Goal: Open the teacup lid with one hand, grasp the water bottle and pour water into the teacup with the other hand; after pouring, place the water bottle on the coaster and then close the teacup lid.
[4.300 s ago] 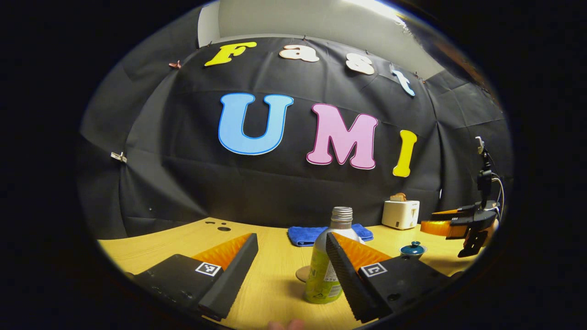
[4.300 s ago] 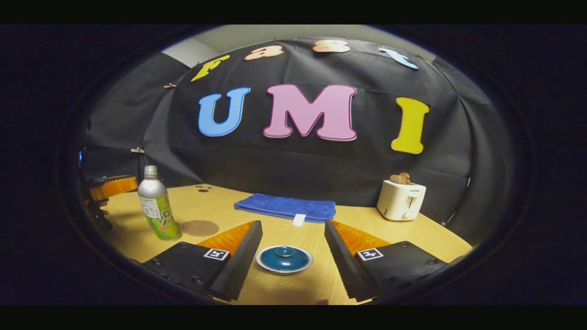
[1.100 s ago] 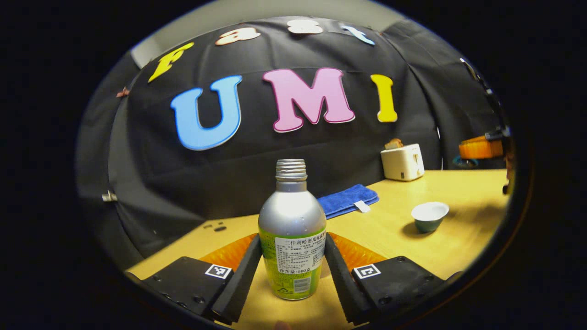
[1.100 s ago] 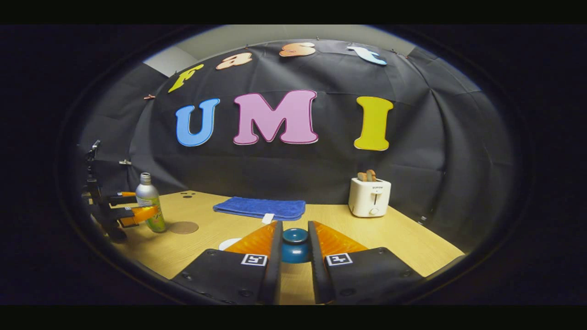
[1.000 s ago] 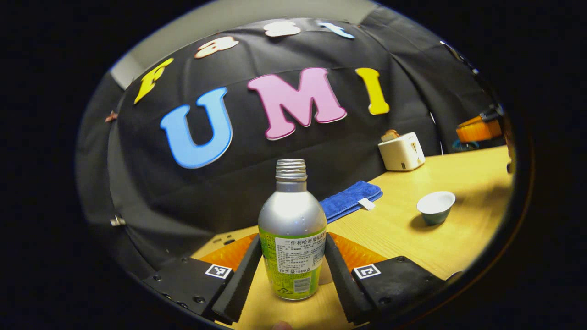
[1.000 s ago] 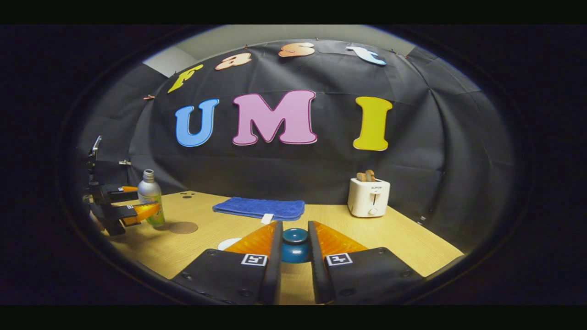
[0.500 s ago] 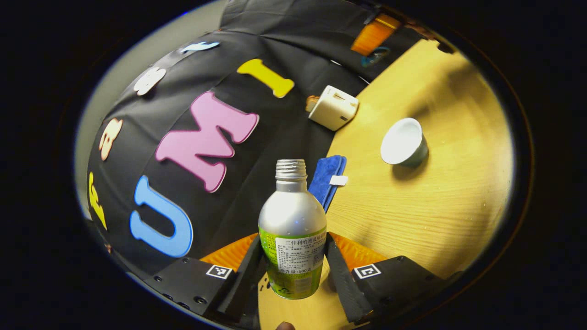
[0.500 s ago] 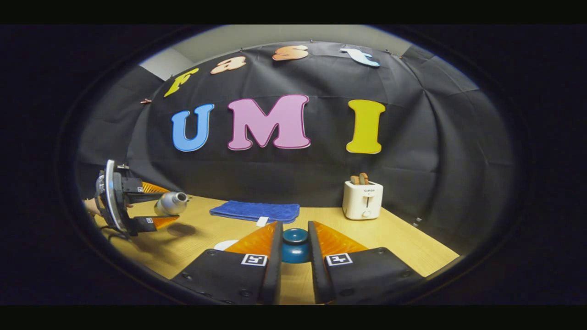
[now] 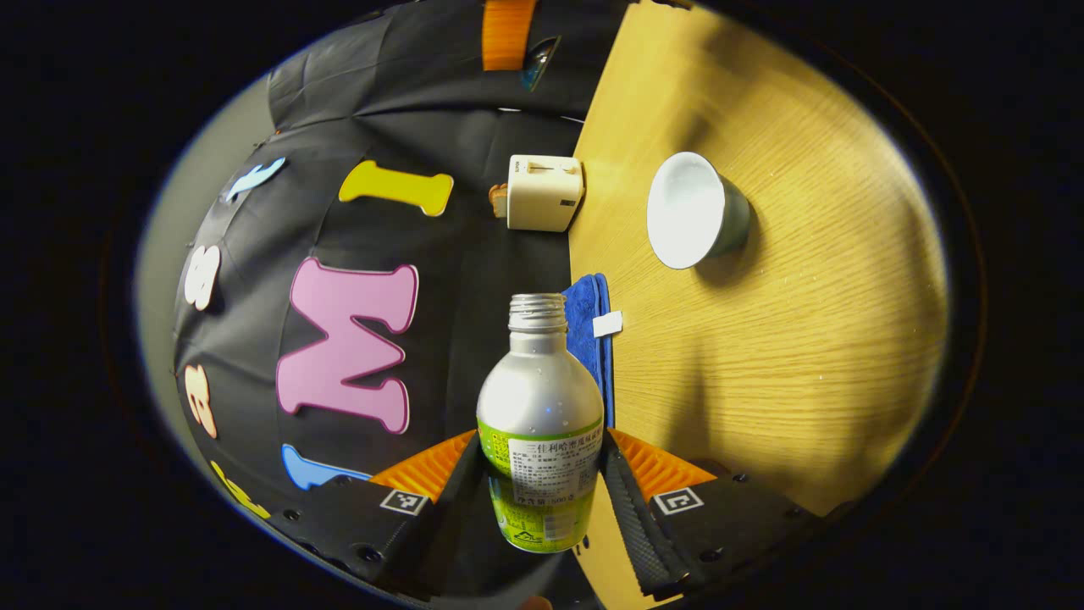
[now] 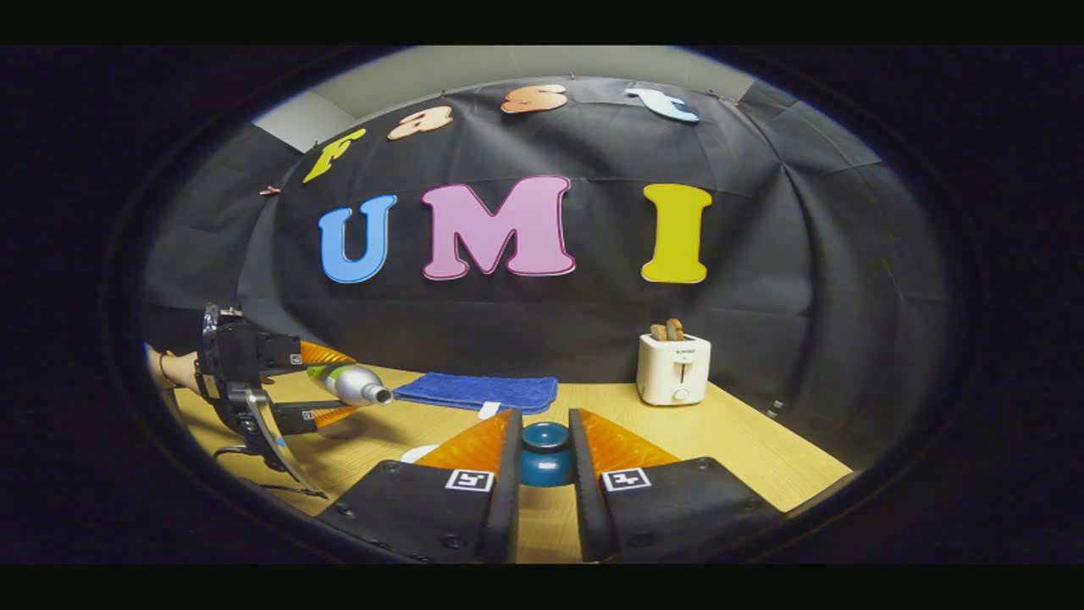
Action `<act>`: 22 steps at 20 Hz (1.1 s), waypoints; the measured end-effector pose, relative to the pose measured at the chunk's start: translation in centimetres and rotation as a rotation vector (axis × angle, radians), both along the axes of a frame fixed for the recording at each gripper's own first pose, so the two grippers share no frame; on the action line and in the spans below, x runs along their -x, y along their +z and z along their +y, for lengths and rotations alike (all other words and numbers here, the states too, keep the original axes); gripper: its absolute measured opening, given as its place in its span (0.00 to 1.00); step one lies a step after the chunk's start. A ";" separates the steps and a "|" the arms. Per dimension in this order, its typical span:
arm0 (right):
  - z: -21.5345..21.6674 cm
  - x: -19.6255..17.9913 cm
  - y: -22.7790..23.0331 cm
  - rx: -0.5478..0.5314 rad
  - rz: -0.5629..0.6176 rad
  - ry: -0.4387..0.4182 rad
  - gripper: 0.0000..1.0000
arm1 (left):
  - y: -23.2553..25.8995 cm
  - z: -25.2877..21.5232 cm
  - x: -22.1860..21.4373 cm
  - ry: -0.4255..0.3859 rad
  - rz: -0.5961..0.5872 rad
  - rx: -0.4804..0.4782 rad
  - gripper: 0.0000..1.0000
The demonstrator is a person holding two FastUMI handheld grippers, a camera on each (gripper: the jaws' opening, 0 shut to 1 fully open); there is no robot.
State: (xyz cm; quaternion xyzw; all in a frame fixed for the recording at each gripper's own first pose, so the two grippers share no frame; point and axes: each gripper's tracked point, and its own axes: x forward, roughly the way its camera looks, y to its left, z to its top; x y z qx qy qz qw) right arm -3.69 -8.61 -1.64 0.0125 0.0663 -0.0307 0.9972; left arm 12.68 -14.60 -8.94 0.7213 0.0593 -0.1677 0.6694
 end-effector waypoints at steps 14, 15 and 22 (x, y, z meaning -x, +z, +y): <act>-0.8 0.5 0.7 -0.008 -0.007 -0.010 0.27 | 0.6 -3.7 0.1 -0.187 -0.044 -0.280 0.82; -0.8 0.4 0.6 -0.009 -0.005 -0.010 0.27 | 0.7 -3.8 -0.6 -0.194 -0.047 -0.293 0.81; -1.2 0.4 0.6 -0.015 -0.003 -0.016 0.32 | 0.7 -3.6 -1.3 -0.204 -0.044 -0.378 0.82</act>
